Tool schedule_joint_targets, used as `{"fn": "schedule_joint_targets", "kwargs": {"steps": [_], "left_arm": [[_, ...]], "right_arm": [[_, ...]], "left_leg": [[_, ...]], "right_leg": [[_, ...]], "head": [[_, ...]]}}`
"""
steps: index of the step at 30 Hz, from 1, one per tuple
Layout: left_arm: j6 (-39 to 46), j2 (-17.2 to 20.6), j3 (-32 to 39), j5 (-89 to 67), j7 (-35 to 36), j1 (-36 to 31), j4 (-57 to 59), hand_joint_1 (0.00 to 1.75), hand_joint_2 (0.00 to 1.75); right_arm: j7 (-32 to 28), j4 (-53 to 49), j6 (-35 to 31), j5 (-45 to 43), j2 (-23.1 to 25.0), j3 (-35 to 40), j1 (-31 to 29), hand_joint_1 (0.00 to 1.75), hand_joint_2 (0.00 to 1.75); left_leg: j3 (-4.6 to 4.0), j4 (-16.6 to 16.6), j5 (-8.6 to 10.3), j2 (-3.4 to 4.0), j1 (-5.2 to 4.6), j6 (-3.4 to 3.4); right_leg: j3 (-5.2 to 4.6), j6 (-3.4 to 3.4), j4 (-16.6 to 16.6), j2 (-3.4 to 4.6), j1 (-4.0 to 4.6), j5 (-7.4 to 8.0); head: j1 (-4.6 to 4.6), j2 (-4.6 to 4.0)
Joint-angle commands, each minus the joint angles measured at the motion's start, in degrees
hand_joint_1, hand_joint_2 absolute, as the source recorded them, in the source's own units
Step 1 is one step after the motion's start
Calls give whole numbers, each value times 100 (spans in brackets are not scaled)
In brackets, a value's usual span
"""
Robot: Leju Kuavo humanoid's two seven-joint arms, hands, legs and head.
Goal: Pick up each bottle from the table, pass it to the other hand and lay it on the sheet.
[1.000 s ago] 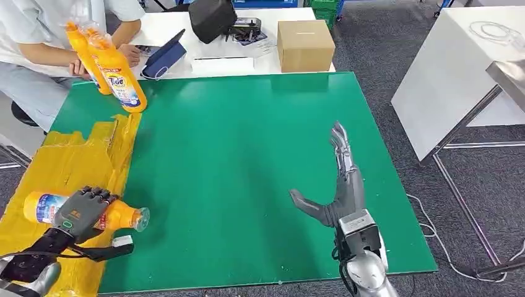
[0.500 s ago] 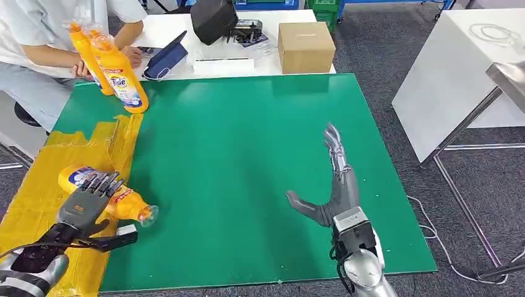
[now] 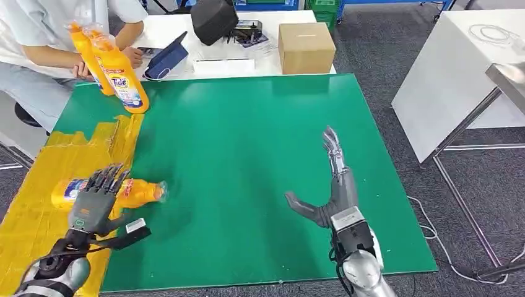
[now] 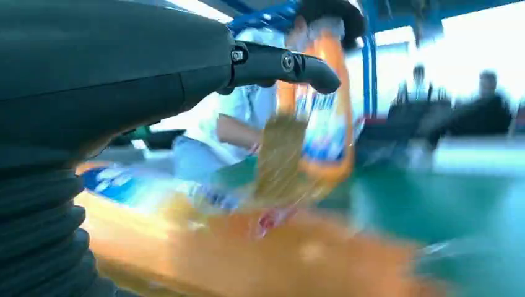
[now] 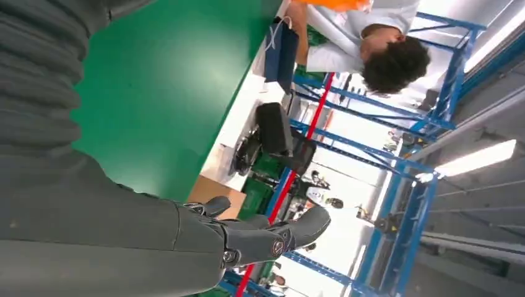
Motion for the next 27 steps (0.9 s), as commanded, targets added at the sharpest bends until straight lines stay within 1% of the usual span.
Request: {"fn": "schedule_joint_targets", "kwargs": {"steps": [1,2,4,5,6,8,9,10,11,13,14,15,16,17,18,19,20,21,23,24,27], "left_arm": [[191,-1005,1007,1209,-808,479,-1534,0,175],[176,-1075,1084,1286,-872,565,-1864,0,175],[150,-1124,1162,1238,-841,720,-2393,0,175],[402,-1180,1307,610,-744,776,-2529,0,175],[402,-1259,1428,205,-672,829,-2668,0,175],[368,-1226,1271,583,-728,869,-2771,0,175],[-19,-1180,1073,1415,-946,906,-2915,0,175],[-313,-1180,996,1859,-1066,919,-2995,0,175],[-1095,-1260,913,2931,-1360,972,-3210,0,175],[-1095,-1260,913,2931,-1360,972,-3210,0,175],[-1231,-1336,881,3095,-1356,990,-3273,0,175],[-1946,-1422,882,3987,-1428,1013,-3353,0,175],[-1965,-1458,912,4000,-1443,1024,-3344,0,175],[-2154,-1510,921,4177,-1452,1026,-3345,0,175],[-2504,-1556,887,4560,-1392,1028,-3332,0,175],[-3081,-1669,936,5080,-1202,1062,-3290,0,175],[-3269,-1720,891,5281,-1152,1086,-3253,0,175],[-3673,-1767,840,5732,-1000,1177,-3234,0,175],[-3683,-1782,815,5730,-1017,1212,-3231,0,175],[-3683,-1782,815,5730,-1017,1212,-3231,0,175],[-3768,-1775,818,5821,-1013,1223,-3238,0,175]], "right_arm": [[14,171,-100,-30,-35,60,31,0,175],[11,145,-123,-47,-35,41,63,0,175],[13,89,-162,-56,-47,3,134,0,175],[15,62,-190,-50,-46,-28,174,0,175],[24,35,-204,-41,-58,-51,218,0,175],[15,15,-227,-52,-62,-84,252,0,175],[-16,9,-204,-98,-55,-110,249,0,175],[-23,9,-179,-117,-51,-114,242,0,175],[-25,15,-90,-190,-26,-134,220,0,175],[-25,15,-90,-190,-26,-134,220,0,175],[-18,26,-72,-210,-3,-132,207,0,175],[-9,25,28,-310,19,-135,219,0,175],[-10,27,26,-312,26,-138,237,0,175],[-20,27,52,-334,32,-137,246,0,175],[-26,19,102,-394,43,-137,271,0,175],[-21,-22,142,-487,83,-191,386,0,175],[-30,-54,146,-512,89,-203,456,0,175],[-35,-121,160,-580,95,-224,603,0,175],[-51,-138,165,-586,85,-218,643,0,175],[-51,-138,165,-586,85,-218,643,0,175],[-54,-150,162,-592,92,-228,648,0,175]], "left_leg": [[-2,-1,-8,8,3,1],[-10,0,-7,5,-2,2],[-6,6,-18,6,6,3],[-22,4,-8,0,1,3],[-16,8,-16,6,6,3],[-23,3,-9,9,4,2],[-5,7,-23,21,12,4],[-21,2,-10,7,4,3],[-28,1,-6,4,1,2],[-26,4,-9,8,4,4],[-26,2,-7,6,2,3],[-21,3,-10,8,6,3],[-23,2,-8,5,5,4],[-26,1,-7,2,3,4],[-19,1,-11,6,5,5],[-14,4,-16,10,8,6],[-18,0,-10,5,3,5],[-16,-3,-10,2,4,4],[-3,-7,-16,-3,5,5],[-15,-6,-9,-2,1,3],[-14,-1,-16,4,6,3]], "right_leg": [[3,-6,-10,-1,9,-3],[-11,-3,-6,-2,5,-2],[-2,-8,-9,-7,14,-10],[-21,-3,-4,-9,7,-5],[-14,-6,-6,-6,13,-9],[-25,-3,-4,1,10,-2],[-3,-9,-11,4,20,-11],[-21,-3,-5,-3,10,-5],[-31,-2,-2,-3,7,-2],[-29,-3,-3,-2,10,-3],[-30,-4,-2,-3,9,-3],[-23,-5,-6,-4,13,-4],[-24,-4,-7,-5,12,-3],[-27,-3,-5,-6,9,-4],[-18,-4,-9,-5,12,-5],[-11,-6,-12,-4,15,-8],[-18,-4,-9,-5,9,-6],[-14,-5,-12,-8,11,-6],[3,-7,-19,-15,12,-13],[-14,-4,-12,-9,8,-7],[-11,-8,-11,-7,13,-10]], "head": [[-2,0],[-2,0],[-2,0],[-2,0],[-2,0],[-2,0],[-2,0],[-4,0],[-2,0],[-2,0],[-4,0],[-4,0],[-2,0],[-2,0],[-4,0],[-4,0],[-2,0],[-2,0],[-2,0],[-2,0],[-2,0]]}}
